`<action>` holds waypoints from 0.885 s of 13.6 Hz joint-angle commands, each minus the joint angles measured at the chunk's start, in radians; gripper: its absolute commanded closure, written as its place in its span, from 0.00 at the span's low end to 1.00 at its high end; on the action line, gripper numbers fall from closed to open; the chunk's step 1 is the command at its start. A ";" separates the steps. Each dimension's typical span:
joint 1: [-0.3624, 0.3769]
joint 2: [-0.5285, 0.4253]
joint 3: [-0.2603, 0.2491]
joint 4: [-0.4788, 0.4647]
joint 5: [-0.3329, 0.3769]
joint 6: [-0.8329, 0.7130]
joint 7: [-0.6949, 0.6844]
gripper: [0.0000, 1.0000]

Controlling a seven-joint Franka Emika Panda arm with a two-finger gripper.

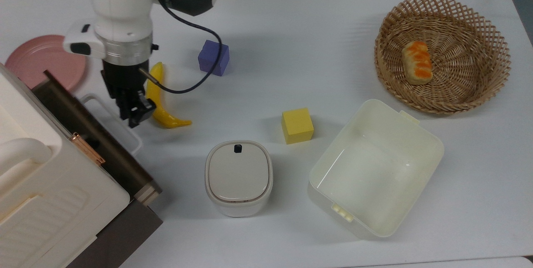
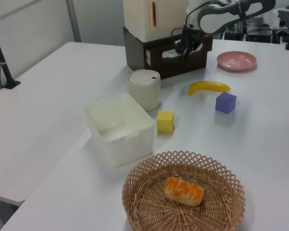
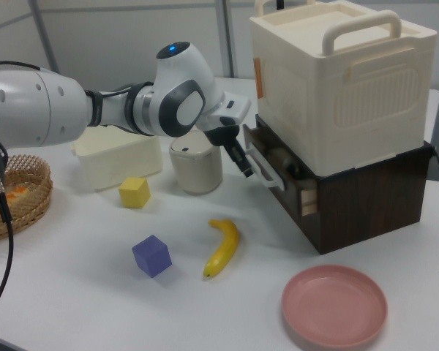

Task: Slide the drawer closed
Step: 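Push the drawer front with the gripper into the wooden unit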

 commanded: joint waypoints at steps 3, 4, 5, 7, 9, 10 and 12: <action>0.007 0.042 -0.056 0.042 -0.045 0.138 0.011 0.72; 0.007 0.067 -0.060 0.064 -0.056 0.138 0.011 0.73; 0.001 0.091 -0.060 0.093 -0.059 0.139 0.011 0.73; -0.010 0.093 -0.060 0.101 -0.058 0.139 0.010 0.73; -0.004 0.060 -0.058 0.098 -0.047 0.135 0.010 0.73; -0.001 0.027 -0.050 0.087 -0.047 0.124 0.010 0.73; 0.034 -0.068 -0.031 0.007 -0.046 0.034 -0.018 0.71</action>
